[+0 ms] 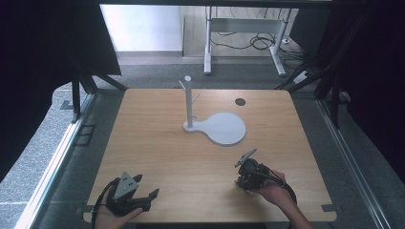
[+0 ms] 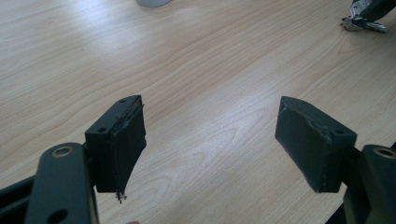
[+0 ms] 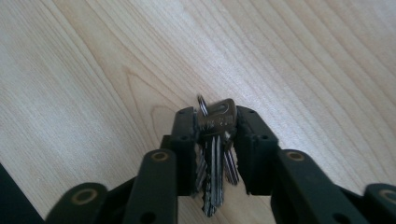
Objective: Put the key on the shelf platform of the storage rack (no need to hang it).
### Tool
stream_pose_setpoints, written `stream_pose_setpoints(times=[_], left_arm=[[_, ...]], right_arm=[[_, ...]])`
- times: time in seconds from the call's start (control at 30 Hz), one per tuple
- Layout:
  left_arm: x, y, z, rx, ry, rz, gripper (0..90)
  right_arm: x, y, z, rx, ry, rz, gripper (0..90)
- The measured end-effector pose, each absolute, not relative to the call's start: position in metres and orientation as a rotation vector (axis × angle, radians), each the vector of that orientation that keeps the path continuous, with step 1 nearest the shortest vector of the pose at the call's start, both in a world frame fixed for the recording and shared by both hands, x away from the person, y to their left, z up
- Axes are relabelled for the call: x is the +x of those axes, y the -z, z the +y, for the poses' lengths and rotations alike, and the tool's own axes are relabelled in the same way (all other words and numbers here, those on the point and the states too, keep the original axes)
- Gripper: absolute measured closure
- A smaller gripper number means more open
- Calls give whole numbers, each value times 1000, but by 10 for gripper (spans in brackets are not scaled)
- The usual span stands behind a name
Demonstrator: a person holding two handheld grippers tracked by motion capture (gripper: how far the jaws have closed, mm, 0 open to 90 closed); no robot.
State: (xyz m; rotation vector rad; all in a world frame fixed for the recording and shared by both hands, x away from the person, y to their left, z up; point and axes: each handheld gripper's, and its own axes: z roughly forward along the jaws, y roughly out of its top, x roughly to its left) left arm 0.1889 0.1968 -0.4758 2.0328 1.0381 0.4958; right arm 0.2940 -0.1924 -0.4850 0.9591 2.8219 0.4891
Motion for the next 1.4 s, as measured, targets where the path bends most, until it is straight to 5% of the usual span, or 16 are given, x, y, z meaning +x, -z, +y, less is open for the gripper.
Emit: stream_pose_setpoints(times=[0.13,0.7,0.93,1.4], left_arm=[[189,477,197,2038,-492,1039,247],[189,476,197,2033,-496,1040,247],[189,476,197,2033,-496,1039,247],[189,476,198,2033,-496,1039,247]], right_arm=[[295,484,-195,977,-527,2809,849],[291,496,-197,995,-490,2844,780],[290,497,-199,990,-496,2857,873],[294,475,-207,1024,-572,2816,879]])
